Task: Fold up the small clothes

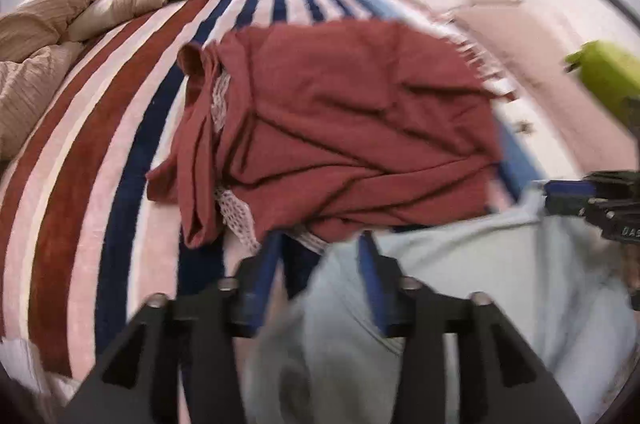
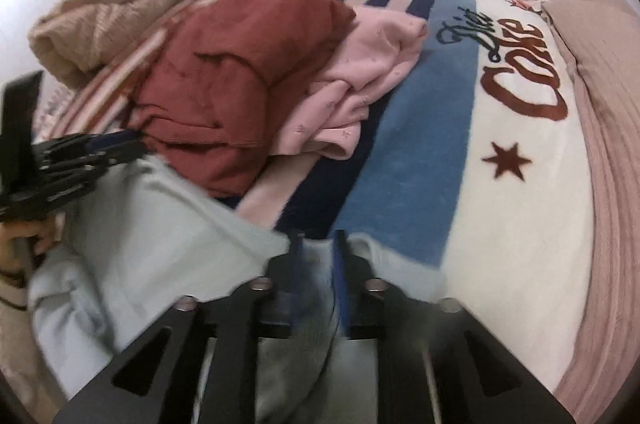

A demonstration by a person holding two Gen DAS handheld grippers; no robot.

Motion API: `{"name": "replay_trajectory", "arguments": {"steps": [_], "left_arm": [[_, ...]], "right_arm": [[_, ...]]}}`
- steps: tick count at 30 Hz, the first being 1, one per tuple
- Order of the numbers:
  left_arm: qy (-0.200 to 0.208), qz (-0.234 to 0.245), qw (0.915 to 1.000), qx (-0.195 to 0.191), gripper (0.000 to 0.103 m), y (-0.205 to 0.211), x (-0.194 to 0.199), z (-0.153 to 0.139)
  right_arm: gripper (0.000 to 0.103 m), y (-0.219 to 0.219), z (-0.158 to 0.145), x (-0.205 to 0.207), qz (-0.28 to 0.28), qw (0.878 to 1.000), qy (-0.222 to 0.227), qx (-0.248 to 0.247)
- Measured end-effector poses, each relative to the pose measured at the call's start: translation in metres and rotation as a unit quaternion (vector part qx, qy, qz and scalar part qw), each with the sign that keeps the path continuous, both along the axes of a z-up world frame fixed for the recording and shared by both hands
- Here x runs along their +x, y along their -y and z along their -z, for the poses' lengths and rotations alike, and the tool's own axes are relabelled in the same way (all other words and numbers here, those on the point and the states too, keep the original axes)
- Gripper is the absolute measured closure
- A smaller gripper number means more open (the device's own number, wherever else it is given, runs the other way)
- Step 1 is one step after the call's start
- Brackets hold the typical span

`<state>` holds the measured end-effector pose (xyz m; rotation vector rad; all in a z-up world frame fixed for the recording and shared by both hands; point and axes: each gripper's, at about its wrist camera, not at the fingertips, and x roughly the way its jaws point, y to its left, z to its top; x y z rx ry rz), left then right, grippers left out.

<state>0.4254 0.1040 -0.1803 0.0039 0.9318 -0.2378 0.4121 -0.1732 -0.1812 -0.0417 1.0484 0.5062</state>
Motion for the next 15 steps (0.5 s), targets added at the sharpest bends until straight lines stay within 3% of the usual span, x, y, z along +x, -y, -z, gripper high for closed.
{"name": "replay_trajectory", "arguments": {"steps": [1,6,10,15], "left_arm": [[0.012,-0.001,0.9999,-0.007,0.043,-0.004,-0.016,-0.011],[0.024,-0.001,0.9988,-0.042,0.022,-0.023,-0.101,-0.036],[-0.007,-0.002,0.9978,-0.066,0.021,-0.033,-0.168,-0.024],[-0.051,0.003,0.9927,-0.109,0.021,-0.027,-0.214,0.01]], "right_arm": [[0.063,0.009,-0.01,-0.015,-0.005,1.0,0.006,0.013],[0.044,0.039,-0.038,-0.086,-0.022,0.999,0.019,0.033],[0.03,0.062,-0.039,-0.132,-0.023,0.998,0.011,0.053],[0.029,0.085,-0.012,-0.18,-0.008,0.998,-0.023,0.058]]}}
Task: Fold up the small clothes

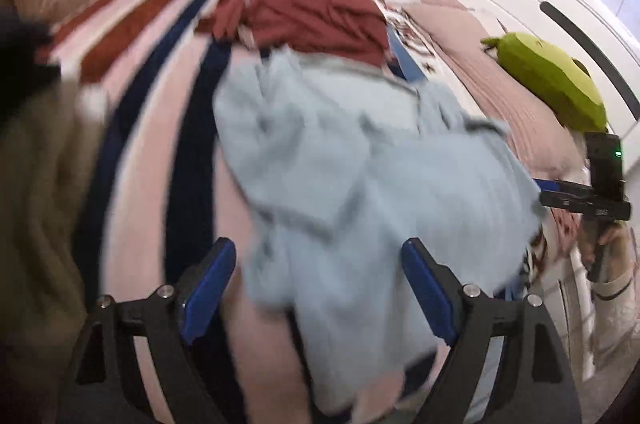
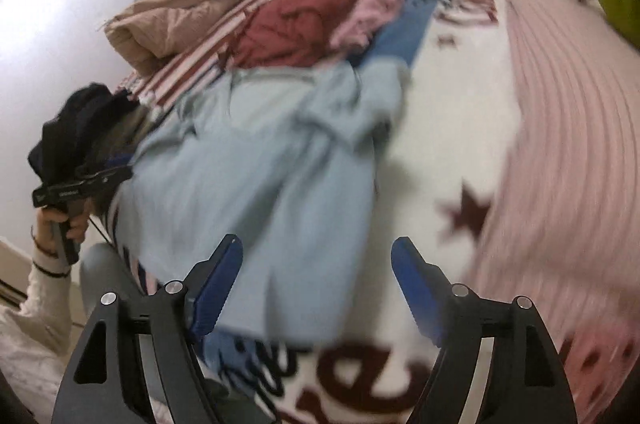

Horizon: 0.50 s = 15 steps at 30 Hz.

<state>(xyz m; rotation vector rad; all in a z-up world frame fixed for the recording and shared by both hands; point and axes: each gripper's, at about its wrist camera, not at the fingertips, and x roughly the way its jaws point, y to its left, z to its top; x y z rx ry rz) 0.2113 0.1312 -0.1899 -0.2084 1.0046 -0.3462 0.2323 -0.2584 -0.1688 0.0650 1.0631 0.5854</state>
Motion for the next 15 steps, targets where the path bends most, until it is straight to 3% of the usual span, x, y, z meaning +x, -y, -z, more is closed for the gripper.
{"name": "replay_trajectory", "arguments": {"steps": [2,4,6,8,9,11,15], "left_arm": [[-0.01,0.005,0.9999,-0.003,0.023,0.009,-0.012,0.01],[-0.007,0.0,1.0,0.007,0.039,0.016,-0.02,0.012],[0.001,-0.009,0.9997,0.023,0.071,0.023,-0.022,0.008],[0.003,-0.002,0.9996,0.028,0.084,0.028,-0.026,0.004],[0.009,0.002,0.9991,0.041,0.095,0.032,-0.029,0.0],[0.02,0.005,0.9982,0.056,0.098,0.034,-0.033,-0.008],[0.035,0.007,0.9976,0.059,0.098,0.032,-0.035,-0.025]], "right_arm": [[0.03,0.003,0.016,-0.01,0.003,1.0,-0.018,0.003],[0.051,0.004,0.025,-0.019,0.008,1.0,-0.022,0.008],[0.059,0.004,0.026,-0.024,0.017,1.0,-0.013,0.021],[0.07,0.003,0.02,-0.027,0.026,0.999,0.003,0.028],[0.074,0.001,0.017,-0.028,0.025,0.999,0.013,0.024],[0.078,-0.005,0.007,-0.03,0.02,0.999,0.035,0.014],[0.078,-0.012,-0.005,-0.032,0.01,0.998,0.06,-0.005]]}}
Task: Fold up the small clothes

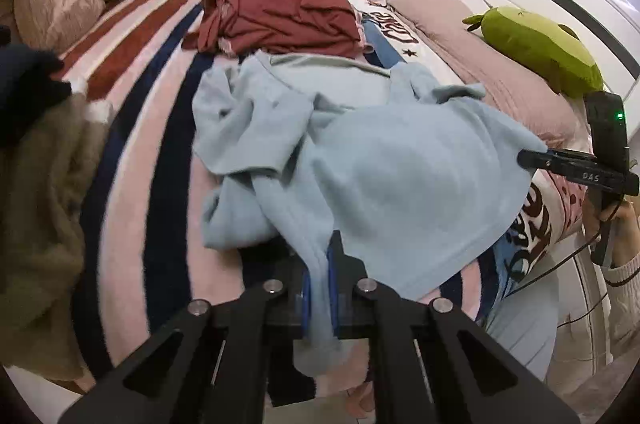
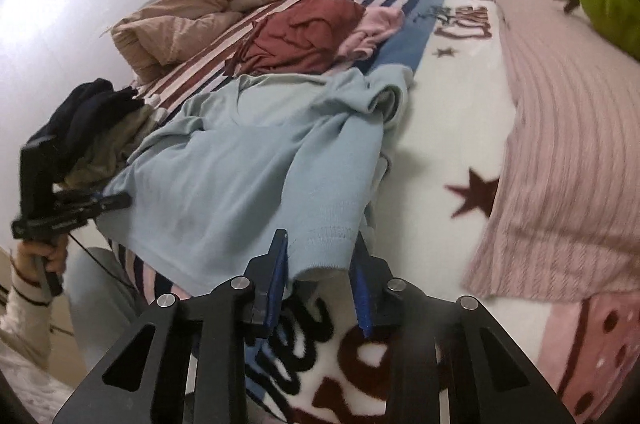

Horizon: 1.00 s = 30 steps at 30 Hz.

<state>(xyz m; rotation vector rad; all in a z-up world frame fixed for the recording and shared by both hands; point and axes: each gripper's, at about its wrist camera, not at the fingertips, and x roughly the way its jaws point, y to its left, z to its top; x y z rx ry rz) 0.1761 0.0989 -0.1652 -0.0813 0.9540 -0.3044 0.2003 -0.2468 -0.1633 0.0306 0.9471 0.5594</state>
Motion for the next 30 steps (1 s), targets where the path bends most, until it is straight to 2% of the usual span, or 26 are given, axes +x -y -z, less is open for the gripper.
{"name": "replay_trajectory", "arguments": {"steps": [4,6,8,10,13,15,17,18,19,21,25,27,28,30], "left_arm": [[-0.007,0.009,0.9999,-0.012,0.097,0.001,-0.002,-0.002],[-0.011,0.016,0.9998,-0.008,0.082,0.003,-0.005,0.002],[-0.014,0.024,0.9996,0.009,0.077,0.007,-0.007,0.007],[-0.02,0.031,0.999,0.023,0.077,0.013,-0.009,0.013],[-0.024,0.035,0.9989,0.019,0.079,0.016,-0.011,0.018],[-0.011,0.044,0.9983,0.035,0.098,0.022,-0.015,0.017],[-0.002,0.047,0.9979,0.044,0.099,0.025,-0.015,0.013],[0.002,0.047,0.998,0.042,0.099,0.025,-0.015,0.011],[0.013,0.045,0.9984,0.033,0.099,0.023,-0.015,0.004],[0.034,0.036,0.9986,0.017,0.1,0.017,-0.012,-0.013],[0.095,-0.007,0.9952,0.022,0.1,-0.001,0.009,-0.05],[0.114,-0.019,0.9932,0.019,0.1,-0.008,0.027,-0.064],[0.123,-0.029,0.9916,0.028,0.1,-0.01,0.043,-0.069],[0.122,-0.047,0.9907,0.037,0.1,-0.016,0.075,-0.071]], "right_arm": [[0.065,-0.001,0.002,0.005,0.012,0.999,0.001,-0.03],[0.065,0.002,0.001,0.002,0.013,1.0,0.01,-0.026],[0.065,0.003,-0.003,-0.004,0.012,1.0,0.014,-0.012],[0.066,0.0,-0.005,-0.008,0.005,1.0,0.013,-0.008],[0.072,-0.008,-0.009,-0.018,-0.006,0.999,0.034,-0.021],[0.081,-0.013,-0.011,-0.023,-0.012,0.998,0.046,-0.028],[0.088,-0.017,-0.008,-0.021,-0.012,0.998,0.045,-0.041],[0.096,-0.017,-0.007,-0.019,-0.009,0.998,0.044,-0.045],[0.097,-0.017,-0.006,-0.016,-0.006,0.998,0.045,-0.046],[0.099,-0.016,-0.01,-0.012,0.001,0.997,0.057,-0.043],[0.1,-0.012,-0.029,0.001,0.009,0.997,0.079,-0.022],[0.1,-0.012,-0.04,0.014,0.013,0.995,0.093,-0.019],[0.1,-0.013,-0.045,0.022,0.016,0.995,0.097,-0.016],[0.1,-0.013,-0.052,0.044,0.022,0.995,0.096,-0.003]]}}
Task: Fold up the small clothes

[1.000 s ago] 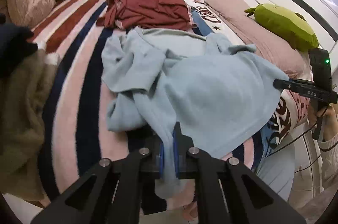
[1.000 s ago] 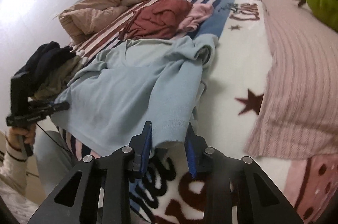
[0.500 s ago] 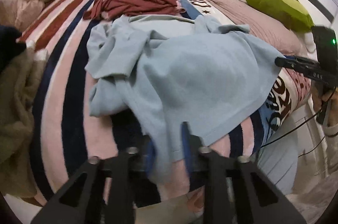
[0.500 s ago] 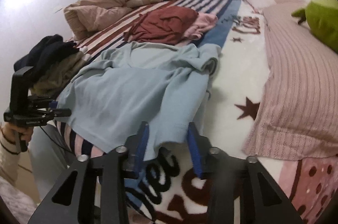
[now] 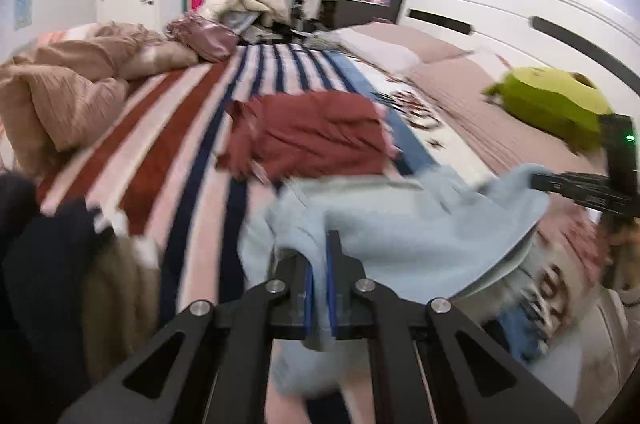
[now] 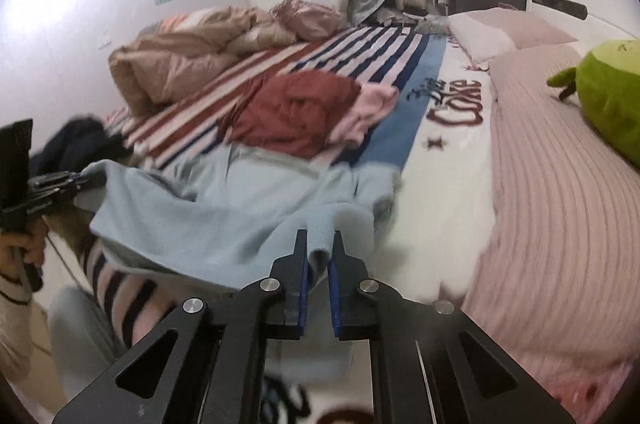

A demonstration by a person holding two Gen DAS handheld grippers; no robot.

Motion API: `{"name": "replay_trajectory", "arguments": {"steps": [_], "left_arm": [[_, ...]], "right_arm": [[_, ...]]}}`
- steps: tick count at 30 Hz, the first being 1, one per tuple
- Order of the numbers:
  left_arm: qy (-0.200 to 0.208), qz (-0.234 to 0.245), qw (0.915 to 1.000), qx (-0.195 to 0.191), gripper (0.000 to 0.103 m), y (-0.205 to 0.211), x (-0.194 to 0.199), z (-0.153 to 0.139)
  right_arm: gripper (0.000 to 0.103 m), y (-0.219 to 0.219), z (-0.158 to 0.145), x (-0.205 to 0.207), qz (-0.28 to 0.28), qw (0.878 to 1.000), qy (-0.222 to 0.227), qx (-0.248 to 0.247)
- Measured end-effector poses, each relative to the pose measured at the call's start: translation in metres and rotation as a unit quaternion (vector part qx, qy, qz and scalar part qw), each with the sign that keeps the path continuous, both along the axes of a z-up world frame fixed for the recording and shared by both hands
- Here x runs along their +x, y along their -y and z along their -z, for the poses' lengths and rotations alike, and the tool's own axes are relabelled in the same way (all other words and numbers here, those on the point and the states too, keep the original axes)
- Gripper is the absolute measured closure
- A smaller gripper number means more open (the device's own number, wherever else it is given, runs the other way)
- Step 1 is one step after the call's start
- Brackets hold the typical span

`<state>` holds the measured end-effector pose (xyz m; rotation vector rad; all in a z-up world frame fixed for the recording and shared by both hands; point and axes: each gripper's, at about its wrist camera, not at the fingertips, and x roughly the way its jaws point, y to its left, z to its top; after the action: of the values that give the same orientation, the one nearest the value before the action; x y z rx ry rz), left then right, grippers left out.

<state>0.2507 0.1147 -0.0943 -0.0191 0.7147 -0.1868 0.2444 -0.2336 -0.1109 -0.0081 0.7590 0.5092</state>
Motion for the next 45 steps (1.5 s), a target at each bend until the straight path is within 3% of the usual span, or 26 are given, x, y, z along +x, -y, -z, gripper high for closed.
{"name": "replay_trajectory", "arguments": {"steps": [5,11,13,14,15,16,17,18,20,23,25,28,31,32,33,34,35,36,37,39,45], "left_arm": [[-0.031,-0.028,0.9991,-0.006,0.1,-0.008,0.083,0.021],[-0.084,-0.062,0.9945,-0.011,0.096,-0.011,0.152,0.063],[-0.094,-0.052,0.9937,-0.032,0.085,-0.013,0.159,0.072],[-0.098,-0.044,0.9934,-0.041,0.069,-0.014,0.16,0.073],[-0.095,-0.041,0.9937,-0.043,0.05,-0.015,0.158,0.072],[-0.075,-0.049,0.9955,-0.031,0.041,-0.017,0.15,0.066],[-0.053,-0.053,0.9969,-0.023,0.032,-0.019,0.143,0.058],[-0.04,-0.054,0.9974,-0.025,0.031,-0.023,0.137,0.051],[-0.044,-0.055,0.9962,-0.053,0.031,-0.034,0.128,0.041],[-0.073,-0.015,0.9947,-0.07,0.029,-0.032,0.1,0.041],[-0.093,0.002,0.9926,-0.079,0.023,-0.028,0.067,0.054],[-0.133,0.012,0.9863,-0.096,0.023,-0.02,0.027,0.081],[-0.147,0.018,0.9816,-0.12,0.026,-0.012,-0.003,0.102],[-0.144,0.018,0.9809,-0.129,0.041,-0.009,-0.01,0.104],[-0.137,0.012,0.9826,-0.124,0.05,-0.005,-0.017,0.106],[-0.126,0.0,0.9863,-0.107,0.057,-0.002,-0.024,0.104],[-0.117,-0.007,0.9888,-0.092,0.079,-0.001,-0.028,0.101],[-0.109,-0.009,0.9901,-0.087,0.088,-0.001,-0.034,0.096],[-0.095,-0.01,0.9917,-0.086,0.091,-0.003,-0.043,0.089],[-0.081,-0.008,0.9947,-0.063,0.099,-0.003,-0.058,0.079],[-0.097,-0.001,0.994,-0.052,0.1,-0.008,-0.095,0.086]], "right_arm": [[0.1,-0.013,0.005,0.072,0.026,0.999,-0.012,-0.028],[0.1,-0.023,0.038,0.146,0.068,0.994,-0.046,-0.068],[0.097,-0.02,0.047,0.161,0.081,0.992,-0.058,-0.077],[0.092,-0.019,0.052,0.167,0.085,0.99,-0.065,-0.087],[0.078,-0.018,0.055,0.17,0.086,0.99,-0.068,-0.094],[0.059,-0.015,0.056,0.169,0.09,0.989,-0.069,-0.098],[0.05,-0.009,0.056,0.166,0.097,0.988,-0.069,-0.096],[0.044,-0.002,0.053,0.161,0.099,0.989,-0.065,-0.085],[0.044,0.009,0.046,0.149,0.097,0.991,-0.066,-0.065],[0.04,0.018,0.042,0.119,0.064,0.993,-0.097,-0.03],[0.025,0.02,0.045,0.091,0.038,0.993,-0.112,-0.016],[0.022,0.025,0.061,0.046,0.017,0.99,-0.141,0.012],[0.022,0.026,0.078,0.014,-0.003,0.983,-0.171,0.063],[0.023,0.024,0.081,0.006,-0.009,0.982,-0.173,0.073],[0.038,0.019,0.084,-0.002,-0.013,0.983,-0.166,0.071],[0.066,0.013,0.086,-0.01,-0.012,0.986,-0.154,0.06],[0.074,0.008,0.089,-0.013,-0.002,0.988,-0.15,0.045],[0.079,0.007,0.09,-0.015,0.005,0.988,-0.147,0.043],[0.087,0.008,0.089,-0.018,0.011,0.989,-0.141,0.05],[0.09,0.012,0.082,-0.028,0.014,0.99,-0.127,0.056],[0.092,0.015,0.066,-0.065,-0.009,0.993,-0.108,0.049]]}}
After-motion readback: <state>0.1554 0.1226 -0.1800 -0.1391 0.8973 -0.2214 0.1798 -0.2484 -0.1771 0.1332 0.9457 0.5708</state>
